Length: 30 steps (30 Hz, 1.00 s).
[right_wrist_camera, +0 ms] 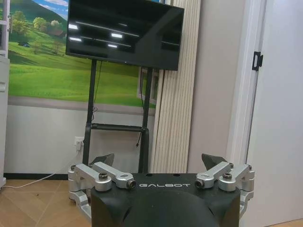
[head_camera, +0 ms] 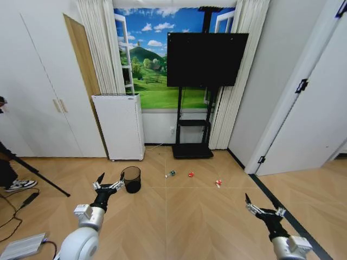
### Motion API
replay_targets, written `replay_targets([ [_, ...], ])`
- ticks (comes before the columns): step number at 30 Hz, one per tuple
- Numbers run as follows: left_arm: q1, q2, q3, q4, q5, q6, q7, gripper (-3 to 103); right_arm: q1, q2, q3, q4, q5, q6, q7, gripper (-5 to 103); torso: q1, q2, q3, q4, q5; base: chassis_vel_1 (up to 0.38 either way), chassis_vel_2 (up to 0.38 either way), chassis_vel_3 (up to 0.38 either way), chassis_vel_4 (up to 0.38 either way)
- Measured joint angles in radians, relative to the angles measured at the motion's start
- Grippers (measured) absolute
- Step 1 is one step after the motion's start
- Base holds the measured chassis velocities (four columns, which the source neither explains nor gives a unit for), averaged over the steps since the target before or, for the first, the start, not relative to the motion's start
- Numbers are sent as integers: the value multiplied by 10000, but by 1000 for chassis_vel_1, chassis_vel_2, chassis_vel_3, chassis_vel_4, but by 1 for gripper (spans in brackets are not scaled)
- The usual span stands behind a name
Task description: Pick up the trash bin and place the garbage on the floor into it.
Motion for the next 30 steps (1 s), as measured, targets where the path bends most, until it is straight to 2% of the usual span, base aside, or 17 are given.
replay_targets([
  [21, -19, 73, -30, 74, 187, 40, -125, 100, 96, -12, -159, -10, -324, -361, 872, 100, 0, -1, 0, -1, 0, 0, 0, 0, 0],
  [26, -6, 74, -35, 61, 188, 39, -116, 100, 80, 1, -116, 9, -266, -330, 642, 100, 0, 0, 0, -1, 0, 0, 0, 0, 0],
  [30, 37, 68, -50, 11, 184, 26, -87, 100, 137, 49, -23, -86, -73, -12, 207, 100, 0, 0, 0, -1, 1, 0, 0, 0, 0],
])
